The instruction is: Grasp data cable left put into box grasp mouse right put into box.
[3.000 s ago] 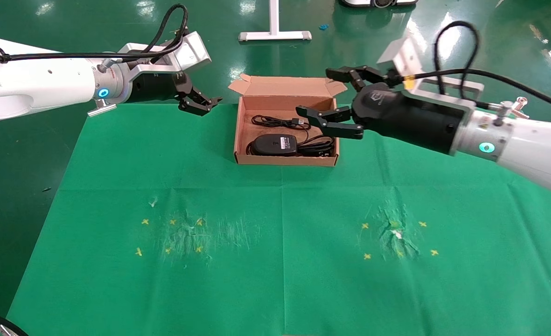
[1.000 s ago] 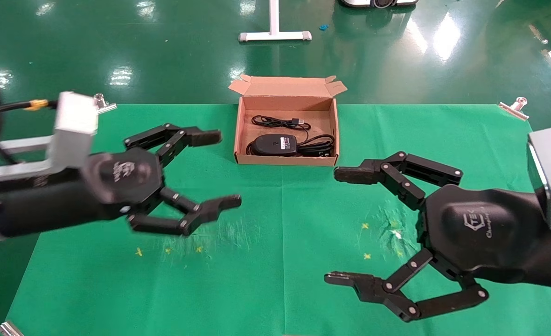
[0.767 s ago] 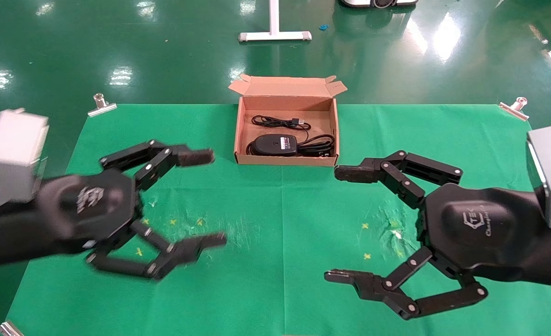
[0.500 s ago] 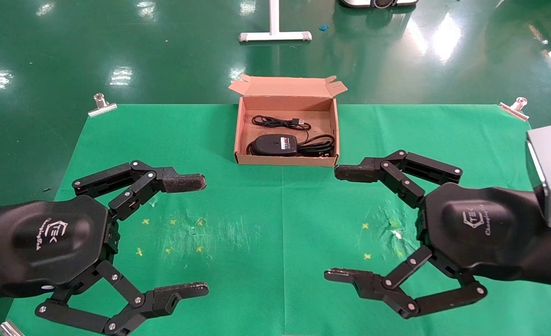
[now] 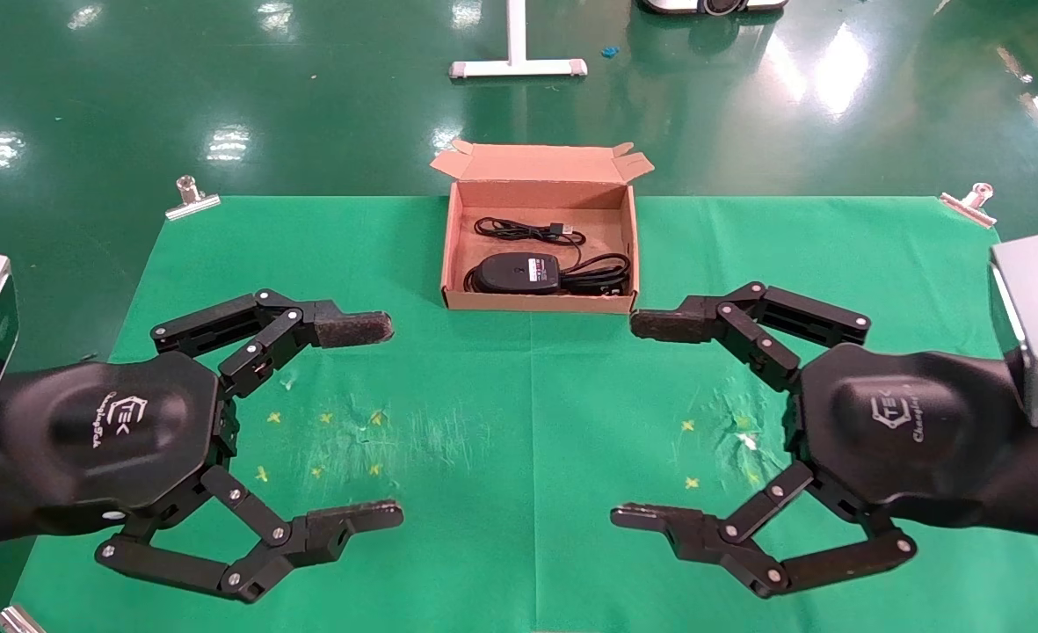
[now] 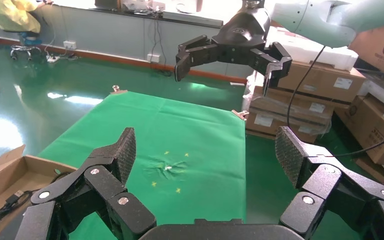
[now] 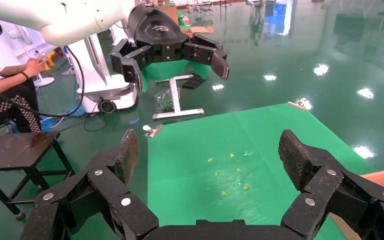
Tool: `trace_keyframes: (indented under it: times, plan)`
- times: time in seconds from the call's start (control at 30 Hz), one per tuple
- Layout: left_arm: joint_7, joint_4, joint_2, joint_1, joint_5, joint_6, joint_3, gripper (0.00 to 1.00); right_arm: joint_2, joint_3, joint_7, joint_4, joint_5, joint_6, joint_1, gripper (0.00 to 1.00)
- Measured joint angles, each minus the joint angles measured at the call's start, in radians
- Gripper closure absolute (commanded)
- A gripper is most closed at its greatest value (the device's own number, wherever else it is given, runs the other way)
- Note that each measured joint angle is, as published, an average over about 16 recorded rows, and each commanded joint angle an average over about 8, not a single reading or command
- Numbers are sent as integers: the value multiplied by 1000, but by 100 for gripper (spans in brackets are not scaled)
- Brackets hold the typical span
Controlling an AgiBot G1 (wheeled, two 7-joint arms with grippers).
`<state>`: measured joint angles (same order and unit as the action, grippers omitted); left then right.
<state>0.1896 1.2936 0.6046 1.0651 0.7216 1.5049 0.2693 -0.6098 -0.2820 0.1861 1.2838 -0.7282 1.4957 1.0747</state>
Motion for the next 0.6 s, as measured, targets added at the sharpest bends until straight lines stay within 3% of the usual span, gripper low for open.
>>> trace_keyframes:
  times: [0.6]
  plan:
    - [-1, -8, 5, 8, 7, -8, 8, 0, -1, 0, 0, -1, -1, -1, 1, 0]
